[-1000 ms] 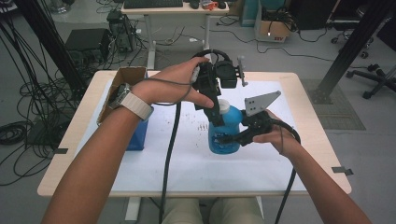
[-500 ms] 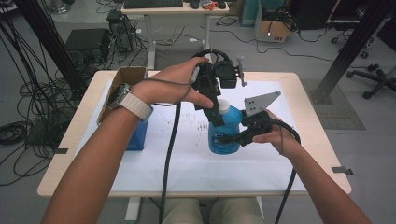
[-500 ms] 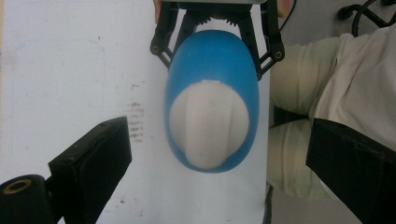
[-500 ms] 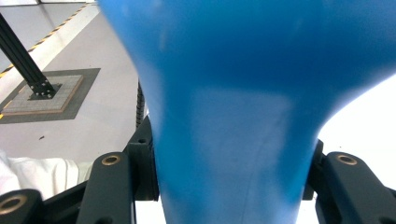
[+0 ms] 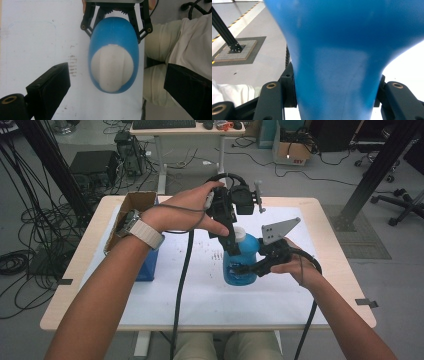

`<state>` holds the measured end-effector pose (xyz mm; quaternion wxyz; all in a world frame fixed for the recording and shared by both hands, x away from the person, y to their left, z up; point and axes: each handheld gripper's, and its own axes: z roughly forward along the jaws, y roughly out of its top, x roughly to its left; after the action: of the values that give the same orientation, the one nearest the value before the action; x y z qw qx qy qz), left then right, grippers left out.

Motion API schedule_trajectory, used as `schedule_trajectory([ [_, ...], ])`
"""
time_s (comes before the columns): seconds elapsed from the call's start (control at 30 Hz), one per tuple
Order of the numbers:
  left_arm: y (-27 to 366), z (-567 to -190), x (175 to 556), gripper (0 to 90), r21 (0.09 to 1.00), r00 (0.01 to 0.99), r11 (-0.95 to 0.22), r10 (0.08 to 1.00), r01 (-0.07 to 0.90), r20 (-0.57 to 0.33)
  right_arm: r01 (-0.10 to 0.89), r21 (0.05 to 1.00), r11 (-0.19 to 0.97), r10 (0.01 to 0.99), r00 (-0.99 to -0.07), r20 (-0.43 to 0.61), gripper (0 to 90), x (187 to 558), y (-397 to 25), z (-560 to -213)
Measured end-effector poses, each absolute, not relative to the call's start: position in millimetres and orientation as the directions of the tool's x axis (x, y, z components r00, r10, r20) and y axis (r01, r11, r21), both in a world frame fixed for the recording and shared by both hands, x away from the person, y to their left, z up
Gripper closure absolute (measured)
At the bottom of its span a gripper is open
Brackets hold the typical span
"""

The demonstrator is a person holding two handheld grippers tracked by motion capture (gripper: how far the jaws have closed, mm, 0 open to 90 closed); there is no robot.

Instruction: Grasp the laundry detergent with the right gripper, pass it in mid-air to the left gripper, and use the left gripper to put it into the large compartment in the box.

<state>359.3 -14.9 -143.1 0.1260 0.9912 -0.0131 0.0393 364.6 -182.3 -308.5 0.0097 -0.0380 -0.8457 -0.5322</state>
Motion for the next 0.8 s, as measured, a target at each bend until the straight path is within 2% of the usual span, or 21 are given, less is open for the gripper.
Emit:
schedule_trajectory([
  [0.8,-19.7,-148.4,361.7,7.2,0.239,0.996,-0.970,-0.030,-0.050,0.087,0.077,0.900,0.430,0.045,-0.997,0.064,43.5,362.8,-182.0,-306.7],
])
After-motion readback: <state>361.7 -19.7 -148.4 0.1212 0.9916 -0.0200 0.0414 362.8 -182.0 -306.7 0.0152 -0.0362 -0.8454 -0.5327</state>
